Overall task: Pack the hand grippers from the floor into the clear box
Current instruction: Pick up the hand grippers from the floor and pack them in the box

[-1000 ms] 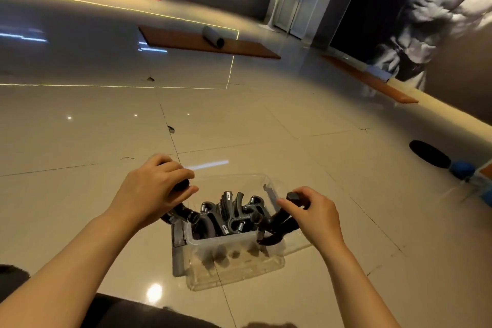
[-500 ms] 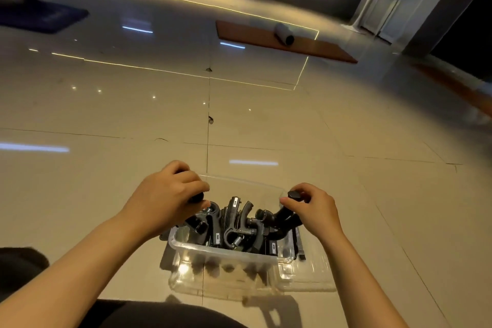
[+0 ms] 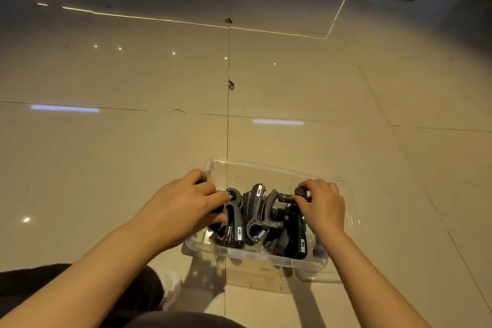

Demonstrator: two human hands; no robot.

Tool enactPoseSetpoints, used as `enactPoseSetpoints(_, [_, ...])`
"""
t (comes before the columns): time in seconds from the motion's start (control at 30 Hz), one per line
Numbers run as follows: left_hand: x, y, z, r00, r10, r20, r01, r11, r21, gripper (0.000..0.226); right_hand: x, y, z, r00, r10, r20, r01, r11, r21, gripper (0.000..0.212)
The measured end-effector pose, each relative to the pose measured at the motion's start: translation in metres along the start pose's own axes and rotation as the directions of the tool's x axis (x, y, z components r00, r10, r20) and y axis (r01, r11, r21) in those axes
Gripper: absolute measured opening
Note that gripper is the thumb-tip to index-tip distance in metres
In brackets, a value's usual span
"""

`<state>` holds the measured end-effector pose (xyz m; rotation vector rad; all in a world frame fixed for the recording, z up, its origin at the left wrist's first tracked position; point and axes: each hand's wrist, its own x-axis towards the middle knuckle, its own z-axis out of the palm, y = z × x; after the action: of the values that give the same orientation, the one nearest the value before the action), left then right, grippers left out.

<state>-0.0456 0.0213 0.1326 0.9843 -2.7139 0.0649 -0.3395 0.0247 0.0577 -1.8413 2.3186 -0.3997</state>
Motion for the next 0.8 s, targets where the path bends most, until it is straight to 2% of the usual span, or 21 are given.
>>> enactPoseSetpoints(0.1, [0.013, 0.000, 0.006, 1.000, 0.022, 0.005, -0.022, 0.999, -0.028, 0.043, -0.011, 0.004, 0.021, 0.997, -0.073, -0.032, 0.069, 0.992, -0.108, 0.027])
enactPoseSetpoints(0.23, [0.029, -0.009, 0.012, 1.000, 0.001, 0.015, 0.000, 0.998, -0.066, 0.027, -0.044, 0.006, 0.045, 0.994, -0.097, 0.052, 0.106, 0.975, -0.195, 0.038])
enactPoseSetpoints(0.4, [0.032, -0.018, 0.018, 0.998, 0.006, 0.070, -0.007, 1.000, 0.019, 0.024, -0.078, 0.010, 0.060, 0.982, -0.063, 0.179, 0.107, 0.962, -0.251, 0.044])
enactPoseSetpoints(0.5, [0.030, -0.017, 0.019, 0.998, -0.014, 0.068, 0.014, 1.000, 0.000, 0.022, -0.075, 0.009, 0.063, 0.973, -0.013, 0.229, 0.080, 0.955, -0.287, 0.044])
enactPoseSetpoints(0.6, [0.026, -0.016, 0.019, 0.997, -0.036, 0.072, 0.038, 0.999, -0.024, 0.022, -0.068, 0.008, 0.063, 0.942, 0.043, 0.332, 0.045, 0.967, -0.251, 0.037])
enactPoseSetpoints(0.8, [0.019, -0.016, 0.015, 0.996, -0.069, 0.052, 0.071, 0.997, -0.037, 0.023, -0.058, 0.000, 0.053, 0.900, 0.092, 0.426, 0.006, 0.975, -0.222, 0.044])
